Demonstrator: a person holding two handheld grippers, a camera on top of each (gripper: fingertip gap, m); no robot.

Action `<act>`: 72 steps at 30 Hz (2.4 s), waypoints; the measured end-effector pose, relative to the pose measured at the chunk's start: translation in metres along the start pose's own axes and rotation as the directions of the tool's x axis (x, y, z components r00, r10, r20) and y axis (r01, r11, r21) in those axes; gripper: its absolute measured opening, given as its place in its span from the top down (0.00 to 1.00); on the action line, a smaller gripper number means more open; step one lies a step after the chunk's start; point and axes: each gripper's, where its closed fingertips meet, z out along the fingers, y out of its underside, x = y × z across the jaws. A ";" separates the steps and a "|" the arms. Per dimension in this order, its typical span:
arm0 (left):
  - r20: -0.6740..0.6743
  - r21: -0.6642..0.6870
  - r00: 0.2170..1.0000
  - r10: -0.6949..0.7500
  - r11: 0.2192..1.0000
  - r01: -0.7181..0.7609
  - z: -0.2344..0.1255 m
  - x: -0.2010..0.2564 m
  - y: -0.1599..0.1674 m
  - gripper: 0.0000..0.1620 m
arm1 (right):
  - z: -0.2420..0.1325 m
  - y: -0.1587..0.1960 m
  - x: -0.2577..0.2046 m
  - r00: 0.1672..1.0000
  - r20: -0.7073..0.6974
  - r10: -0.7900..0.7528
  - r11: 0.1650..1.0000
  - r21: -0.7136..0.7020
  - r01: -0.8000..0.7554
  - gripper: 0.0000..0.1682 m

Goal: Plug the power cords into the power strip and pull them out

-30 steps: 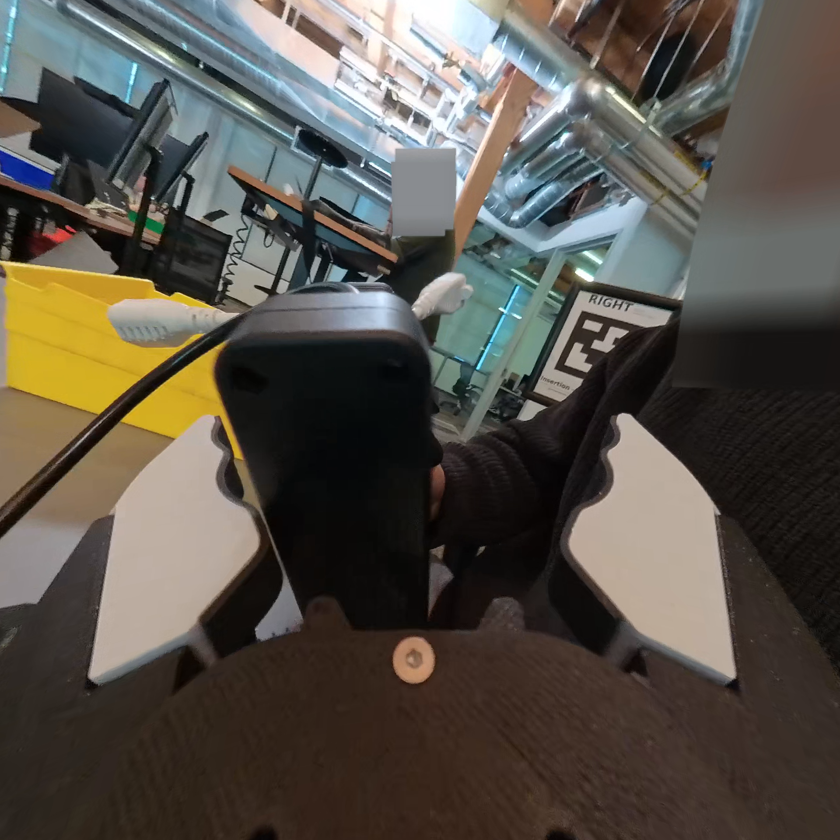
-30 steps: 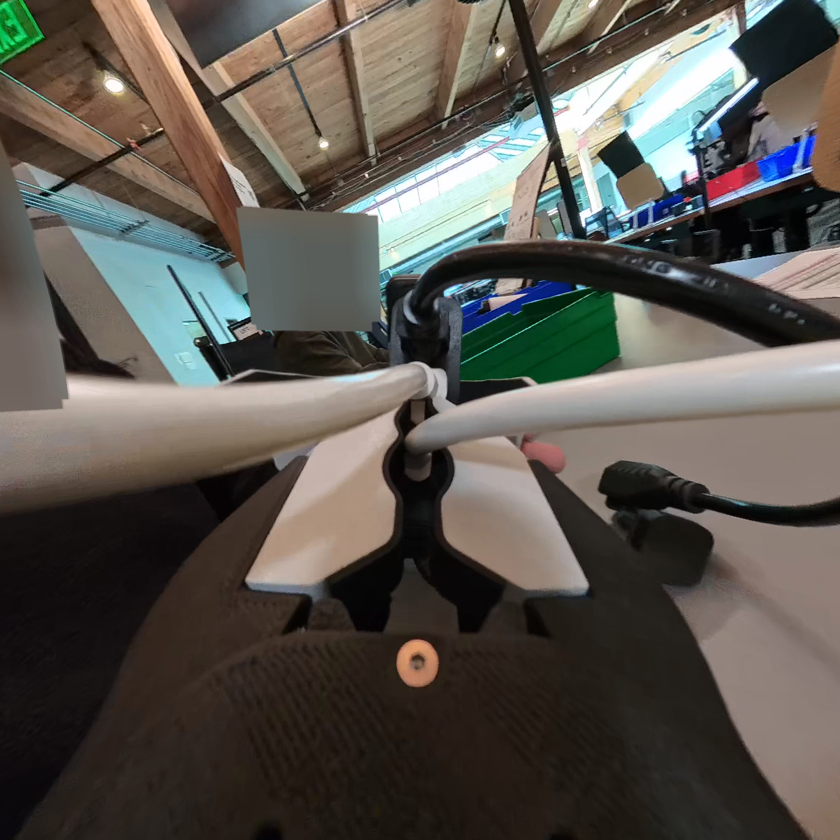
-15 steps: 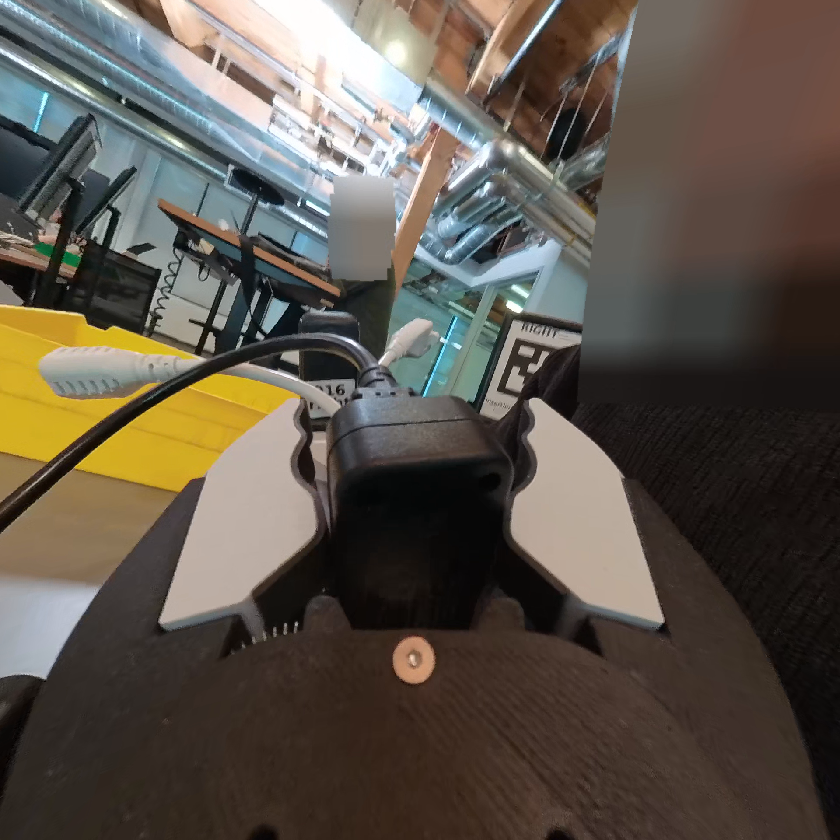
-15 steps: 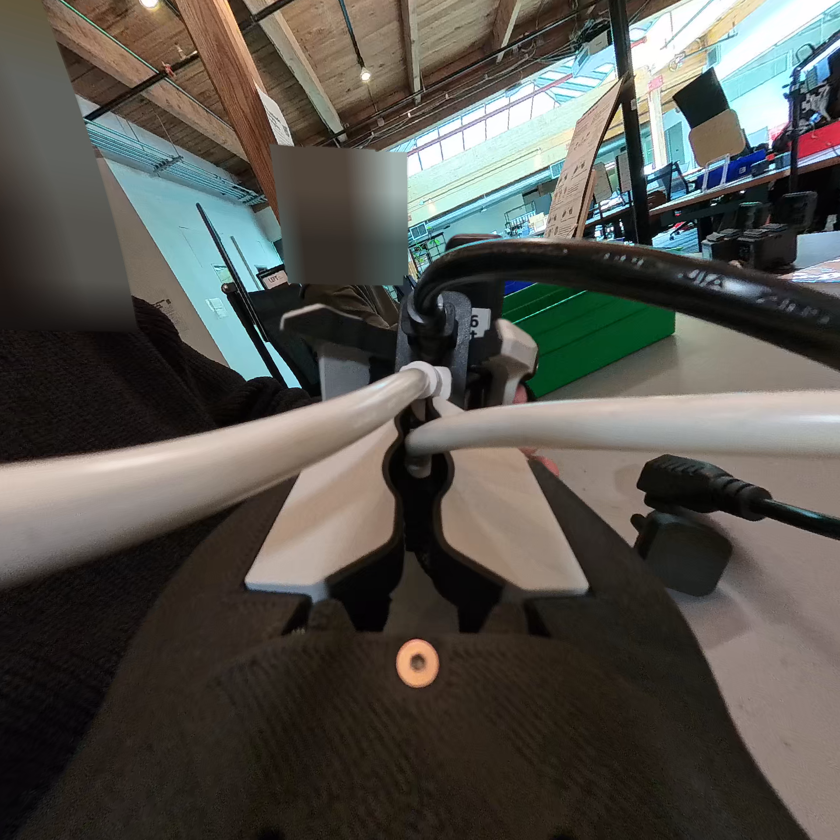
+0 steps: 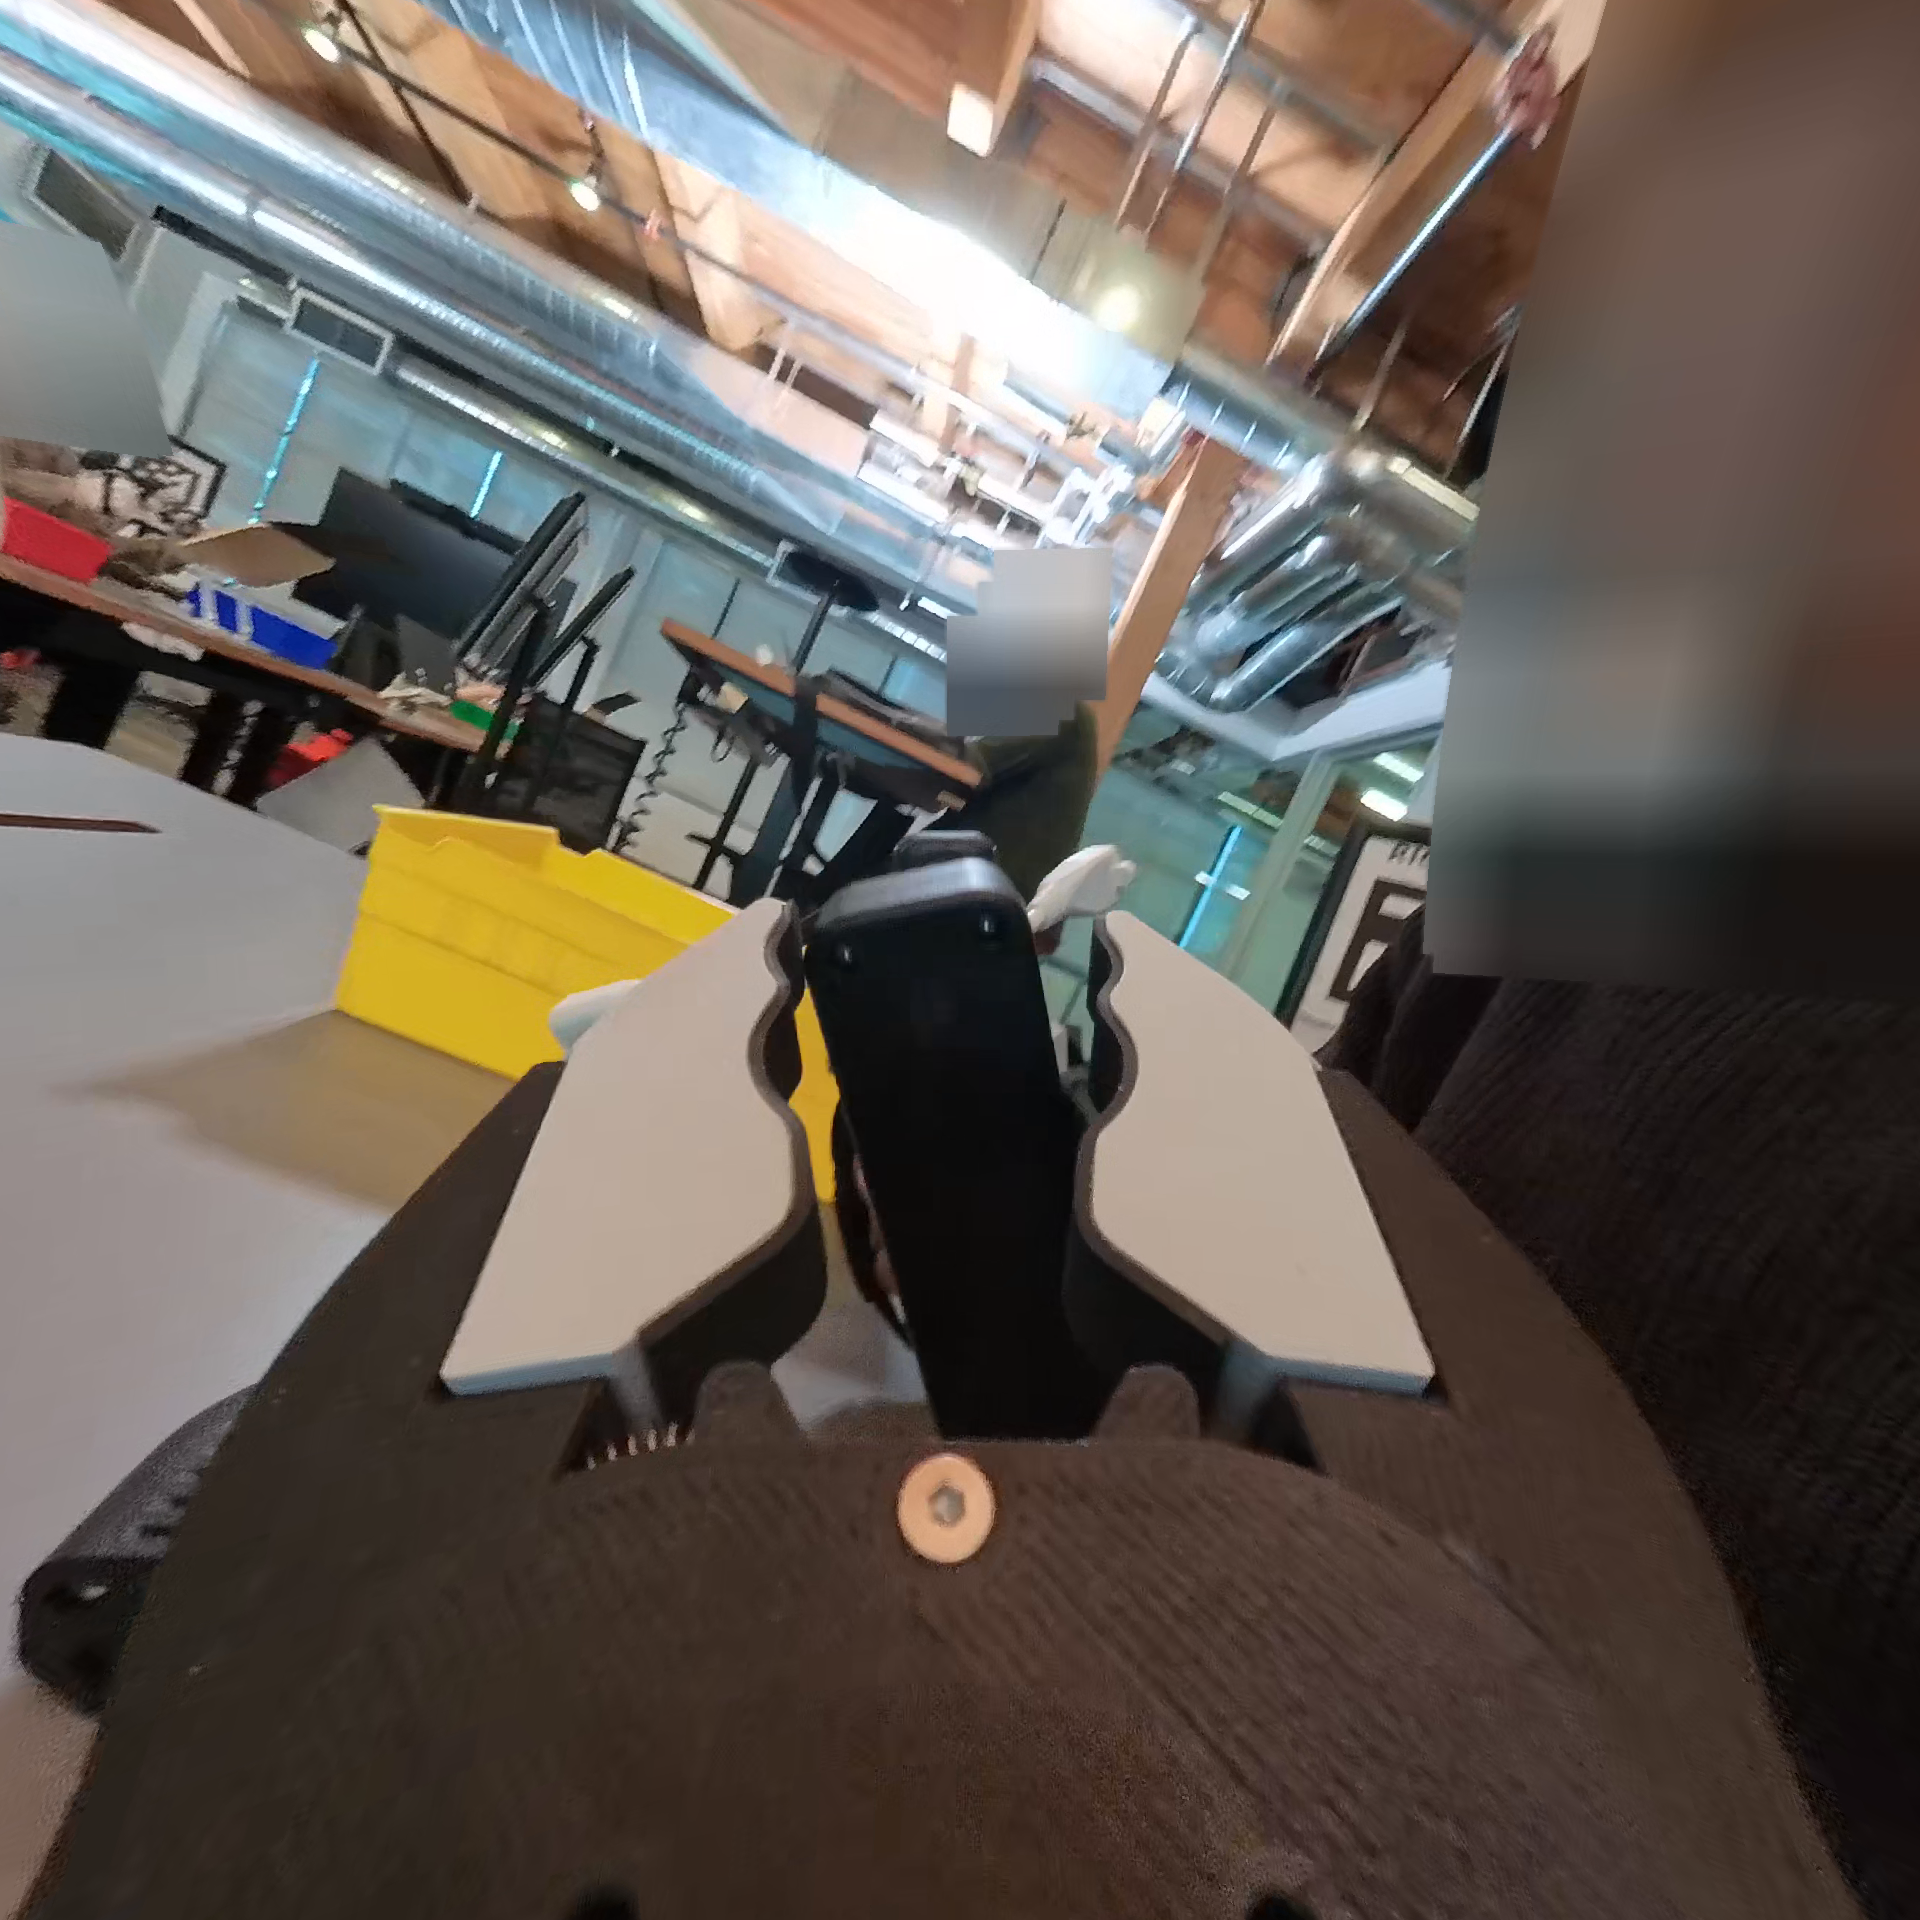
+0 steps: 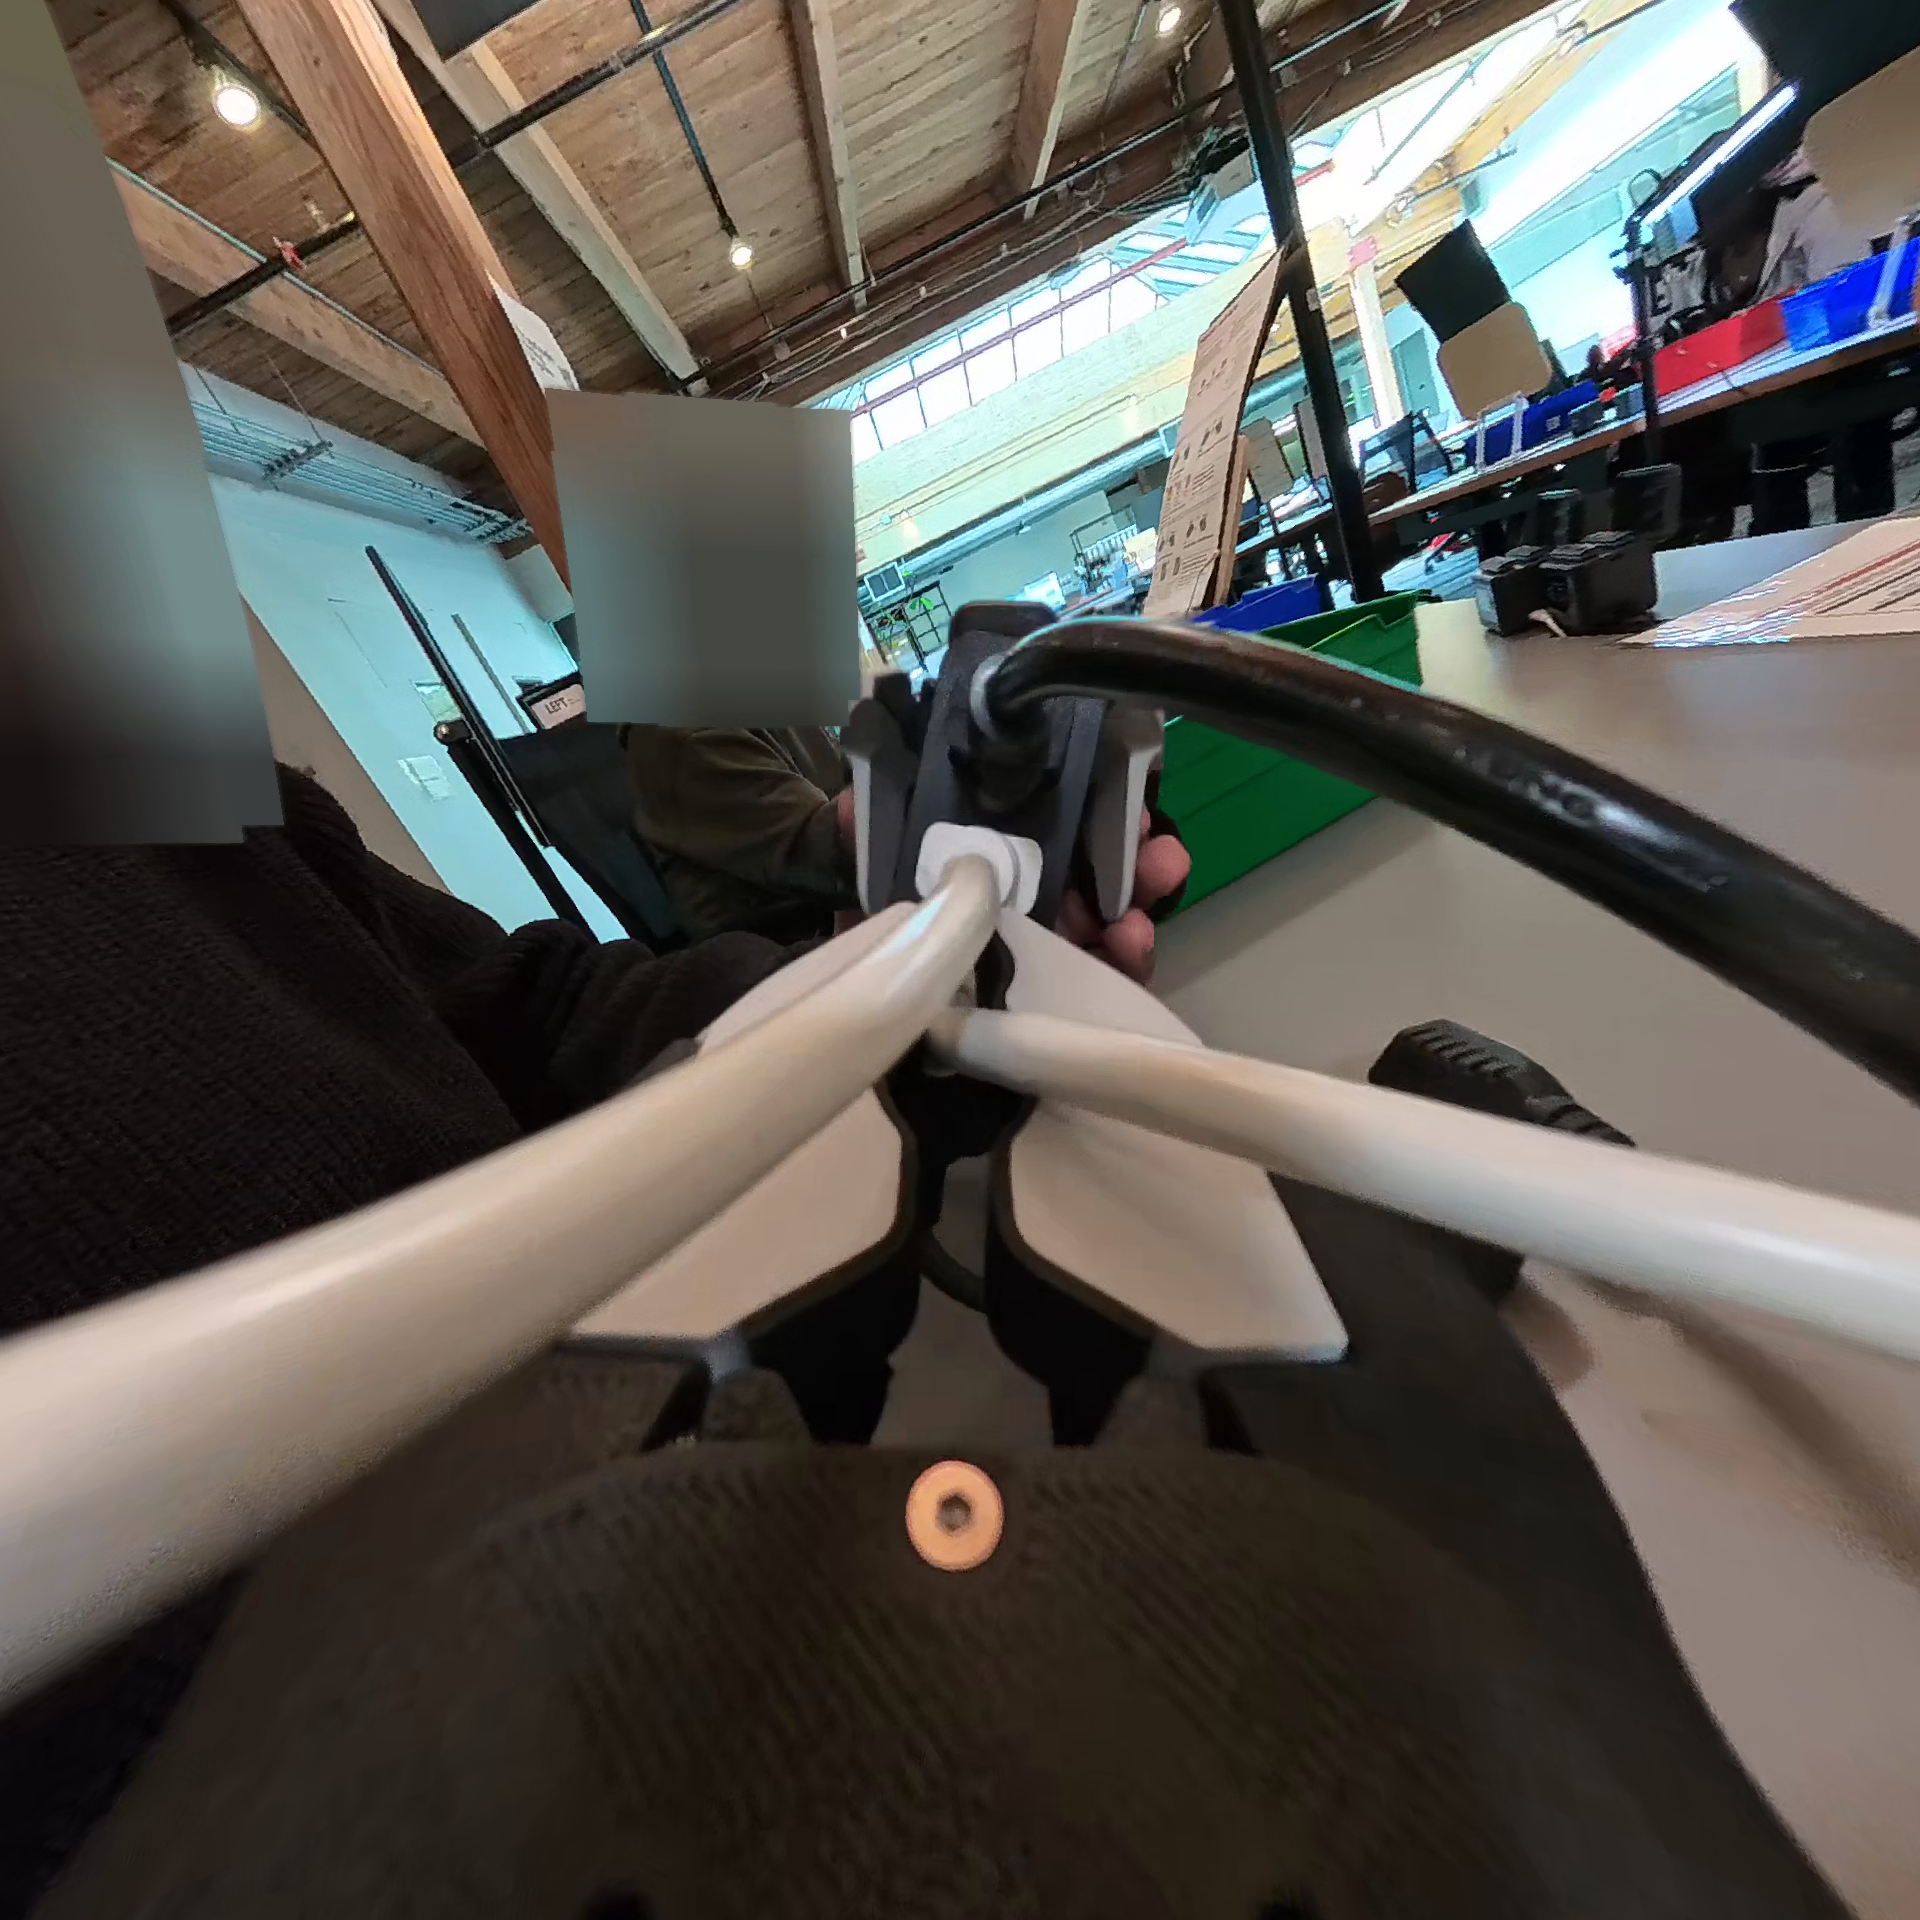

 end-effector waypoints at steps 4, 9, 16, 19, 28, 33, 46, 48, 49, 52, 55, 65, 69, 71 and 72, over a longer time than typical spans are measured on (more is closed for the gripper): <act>0.044 -0.059 0.997 0.068 0.996 -0.065 0.005 -0.003 0.009 0.61 | -0.005 -0.006 0.006 0.998 -0.007 0.063 0.997 0.048 -0.063 0.97; 0.085 -0.101 0.995 0.060 0.994 -0.051 0.007 -0.009 0.017 0.63 | -0.008 -0.009 0.010 0.996 -0.018 0.093 0.993 0.073 -0.091 0.97; 0.193 -0.147 0.946 0.259 0.961 -0.233 0.001 -0.016 0.013 0.70 | -0.007 -0.008 0.009 0.996 -0.015 0.088 0.994 0.066 -0.087 0.97; 0.168 -0.161 0.963 0.210 0.970 -0.183 0.003 -0.012 0.018 0.69 | -0.006 -0.007 0.007 0.996 -0.004 0.086 0.994 0.062 -0.086 0.97; 0.094 -0.370 0.992 0.084 0.928 -0.044 0.028 0.001 0.071 0.10 | 0.003 0.007 -0.001 1.000 -0.003 0.003 1.000 -0.030 -0.003 0.97; 0.080 -0.415 0.997 -0.001 0.909 0.034 0.030 0.005 0.083 0.13 | 0.007 0.012 -0.006 0.999 0.010 -0.048 0.996 -0.070 0.049 0.97; -0.050 -0.275 0.991 -0.125 0.955 0.107 0.018 0.013 0.055 0.65 | 0.008 0.013 -0.008 0.998 0.021 -0.060 0.995 -0.076 0.061 0.95; -0.046 -0.279 0.992 -0.114 0.955 0.097 0.019 0.013 0.054 0.66 | 0.009 0.013 -0.007 0.998 0.026 -0.050 0.996 -0.078 0.052 0.96; -0.039 -0.277 0.994 -0.101 0.957 0.086 0.019 0.013 0.053 0.66 | 0.009 0.014 -0.006 0.999 0.024 -0.042 0.996 -0.079 0.044 0.96; -0.019 -0.290 0.998 -0.068 0.955 0.060 0.018 0.010 0.053 0.68 | 0.009 0.015 -0.003 0.999 0.008 -0.036 0.996 -0.086 0.037 0.95; 0.006 -0.292 1.000 -0.027 0.956 0.028 0.018 0.009 0.051 0.69 | 0.010 0.016 0.002 0.998 -0.029 -0.060 0.994 -0.098 0.057 0.92; 0.179 -0.152 0.983 0.045 0.988 -0.017 0.000 -0.018 0.019 0.69 | 0.005 0.029 0.039 0.976 -0.219 0.013 0.988 -0.146 -0.046 0.74; 0.191 -0.145 0.979 0.070 0.988 -0.042 -0.005 -0.020 0.011 0.69 | -0.015 0.020 0.067 0.928 -0.362 0.091 0.991 -0.059 -0.120 0.75; 0.209 -0.152 0.973 0.101 0.986 -0.070 -0.008 -0.022 0.006 0.69 | -0.034 0.008 0.083 0.885 -0.444 0.142 0.989 0.038 -0.140 0.76; 0.219 -0.154 0.969 0.114 0.985 -0.081 -0.010 -0.023 0.003 0.69 | -0.042 0.004 0.089 0.864 -0.479 0.157 0.988 0.071 -0.141 0.77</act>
